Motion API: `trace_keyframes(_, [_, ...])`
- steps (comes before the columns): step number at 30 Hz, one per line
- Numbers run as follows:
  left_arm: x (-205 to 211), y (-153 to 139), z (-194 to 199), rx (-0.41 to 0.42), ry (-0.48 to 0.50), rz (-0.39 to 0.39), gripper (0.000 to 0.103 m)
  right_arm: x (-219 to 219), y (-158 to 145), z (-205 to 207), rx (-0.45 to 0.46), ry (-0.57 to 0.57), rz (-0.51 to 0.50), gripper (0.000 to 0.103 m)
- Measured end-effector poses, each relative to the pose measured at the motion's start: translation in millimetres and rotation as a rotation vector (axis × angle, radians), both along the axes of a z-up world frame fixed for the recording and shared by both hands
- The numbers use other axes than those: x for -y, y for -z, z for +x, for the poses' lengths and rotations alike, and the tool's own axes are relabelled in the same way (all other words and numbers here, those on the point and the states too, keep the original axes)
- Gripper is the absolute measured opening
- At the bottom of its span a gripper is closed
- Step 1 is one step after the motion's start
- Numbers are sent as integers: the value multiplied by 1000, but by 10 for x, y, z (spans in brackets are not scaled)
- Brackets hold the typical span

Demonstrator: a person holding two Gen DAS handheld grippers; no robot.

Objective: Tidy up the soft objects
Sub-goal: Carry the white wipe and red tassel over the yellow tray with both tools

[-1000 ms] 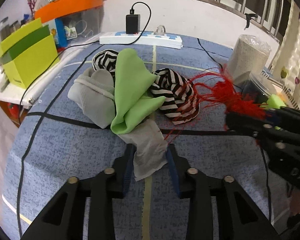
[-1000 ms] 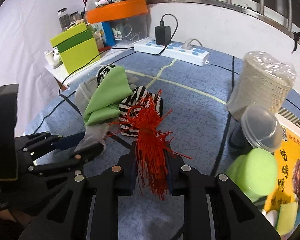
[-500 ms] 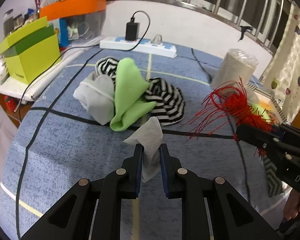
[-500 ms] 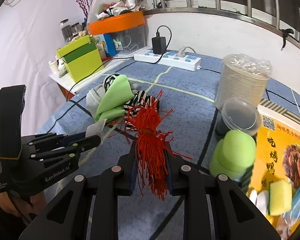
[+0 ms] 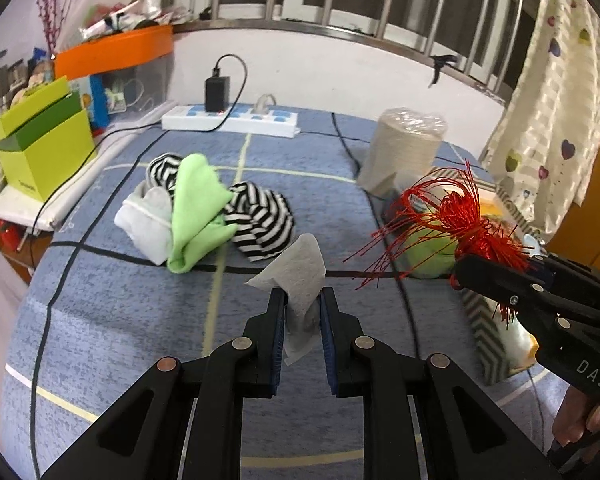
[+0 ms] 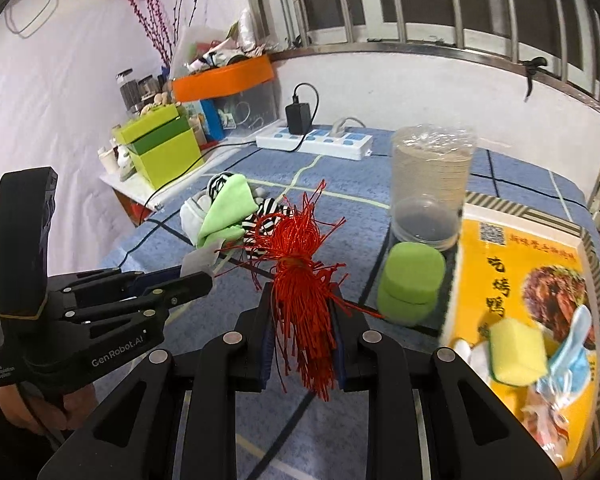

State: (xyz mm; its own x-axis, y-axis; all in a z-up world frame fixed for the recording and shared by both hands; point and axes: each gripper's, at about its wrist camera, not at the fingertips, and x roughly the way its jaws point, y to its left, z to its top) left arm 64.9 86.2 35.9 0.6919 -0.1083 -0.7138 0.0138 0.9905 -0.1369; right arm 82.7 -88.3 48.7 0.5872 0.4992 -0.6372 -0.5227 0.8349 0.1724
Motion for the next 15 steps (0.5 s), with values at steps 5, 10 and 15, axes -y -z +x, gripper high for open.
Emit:
trace_keyframes(5, [135, -97, -57, 16, 25, 0, 16, 155, -46, -92, 12, 34, 17, 24])
trace_keyframes(10, [259, -174, -90, 30, 50, 2, 16, 307, -86, -163, 21, 66, 35, 24])
trace_keyframes(15, [390, -245, -123, 46, 75, 8, 16, 448, -108, -230, 27, 96, 48, 24])
